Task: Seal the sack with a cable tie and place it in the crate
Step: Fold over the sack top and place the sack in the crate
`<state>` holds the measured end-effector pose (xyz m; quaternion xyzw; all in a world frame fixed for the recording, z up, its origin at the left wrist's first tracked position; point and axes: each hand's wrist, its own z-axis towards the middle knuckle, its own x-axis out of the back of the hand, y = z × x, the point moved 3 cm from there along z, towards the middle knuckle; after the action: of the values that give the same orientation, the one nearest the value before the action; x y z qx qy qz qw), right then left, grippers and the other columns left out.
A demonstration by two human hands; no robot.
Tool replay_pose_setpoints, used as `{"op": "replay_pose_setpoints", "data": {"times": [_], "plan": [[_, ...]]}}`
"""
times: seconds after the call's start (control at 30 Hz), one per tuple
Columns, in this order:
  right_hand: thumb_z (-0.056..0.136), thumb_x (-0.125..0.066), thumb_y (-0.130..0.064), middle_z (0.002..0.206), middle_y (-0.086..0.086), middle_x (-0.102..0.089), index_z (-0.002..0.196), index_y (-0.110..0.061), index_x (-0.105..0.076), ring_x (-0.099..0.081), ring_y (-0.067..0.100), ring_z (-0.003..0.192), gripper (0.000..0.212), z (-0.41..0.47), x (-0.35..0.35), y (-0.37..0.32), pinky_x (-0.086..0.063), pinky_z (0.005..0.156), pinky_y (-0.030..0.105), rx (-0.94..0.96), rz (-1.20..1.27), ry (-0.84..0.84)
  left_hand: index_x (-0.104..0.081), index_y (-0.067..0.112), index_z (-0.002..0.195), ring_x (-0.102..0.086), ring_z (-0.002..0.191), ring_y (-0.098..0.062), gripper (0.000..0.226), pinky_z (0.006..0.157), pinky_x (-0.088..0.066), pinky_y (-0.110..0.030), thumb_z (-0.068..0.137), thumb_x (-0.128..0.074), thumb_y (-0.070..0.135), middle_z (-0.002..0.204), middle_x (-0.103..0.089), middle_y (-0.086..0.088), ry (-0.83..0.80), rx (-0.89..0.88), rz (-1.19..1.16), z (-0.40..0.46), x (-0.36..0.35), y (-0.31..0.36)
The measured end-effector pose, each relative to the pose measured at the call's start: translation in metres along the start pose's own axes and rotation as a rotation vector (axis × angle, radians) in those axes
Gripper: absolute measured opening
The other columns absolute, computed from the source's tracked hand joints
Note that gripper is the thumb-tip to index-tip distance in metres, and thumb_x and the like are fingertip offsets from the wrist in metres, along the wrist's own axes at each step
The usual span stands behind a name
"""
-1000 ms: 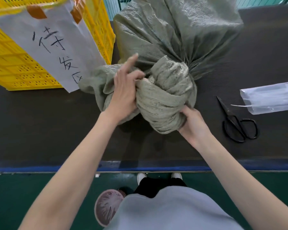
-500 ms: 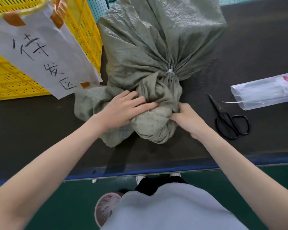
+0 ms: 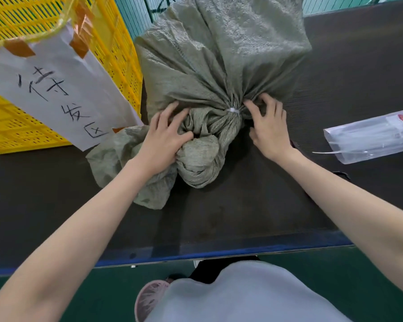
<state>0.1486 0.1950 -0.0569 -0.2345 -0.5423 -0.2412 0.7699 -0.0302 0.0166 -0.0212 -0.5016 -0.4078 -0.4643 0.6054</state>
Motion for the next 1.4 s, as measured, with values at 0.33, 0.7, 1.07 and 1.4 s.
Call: {"op": "replay_pose_setpoints", "data": {"times": [0.33,0.7,1.07,1.4], "plan": [[0.080,-0.052,-0.002,0.107,0.022,-0.046,0.105,-0.009,-0.051,-0.046,0.038,0.101,0.026,0.020,0.014,0.007,-0.045,0.051,0.040,-0.075,0.296,0.126,-0.054,0.012,0.097,-0.038,0.096,-0.033,0.034,0.070,-0.038,-0.044,0.065,-0.063,0.004,0.115,-0.053,-0.018,0.089,0.105,-0.067,0.009,-0.006,0.011],[0.084,-0.046,-0.008,0.097,0.017,-0.051,0.093,-0.005,-0.056,-0.051,0.032,0.090,0.014,0.043,0.077,-0.011,-0.046,0.055,0.037,0.059,0.441,0.350,-0.055,0.011,0.095,-0.041,0.100,-0.034,0.017,0.063,-0.045,-0.043,0.079,-0.062,0.008,0.115,-0.050,-0.016,0.306,0.174,-0.168,0.016,0.065,-0.024],[0.084,-0.045,-0.010,0.103,0.016,-0.049,0.096,-0.005,-0.060,-0.051,0.026,0.092,0.020,0.124,0.202,-0.025,-0.044,0.073,0.038,0.133,0.583,0.504,-0.062,0.004,0.092,-0.052,0.096,-0.033,0.023,0.077,-0.040,-0.035,0.076,-0.058,0.020,0.100,-0.057,-0.019,0.623,0.264,-0.372,0.046,0.201,-0.074],[0.080,-0.047,0.001,0.093,0.002,-0.043,0.090,-0.008,-0.058,-0.052,0.026,0.085,0.017,0.125,0.181,-0.033,-0.043,0.072,0.038,0.145,0.491,0.185,-0.060,-0.004,0.114,-0.058,0.110,-0.030,0.037,0.091,-0.044,-0.037,0.086,-0.055,0.019,0.118,-0.063,-0.021,0.256,0.423,-0.597,0.046,0.197,-0.082]]}}
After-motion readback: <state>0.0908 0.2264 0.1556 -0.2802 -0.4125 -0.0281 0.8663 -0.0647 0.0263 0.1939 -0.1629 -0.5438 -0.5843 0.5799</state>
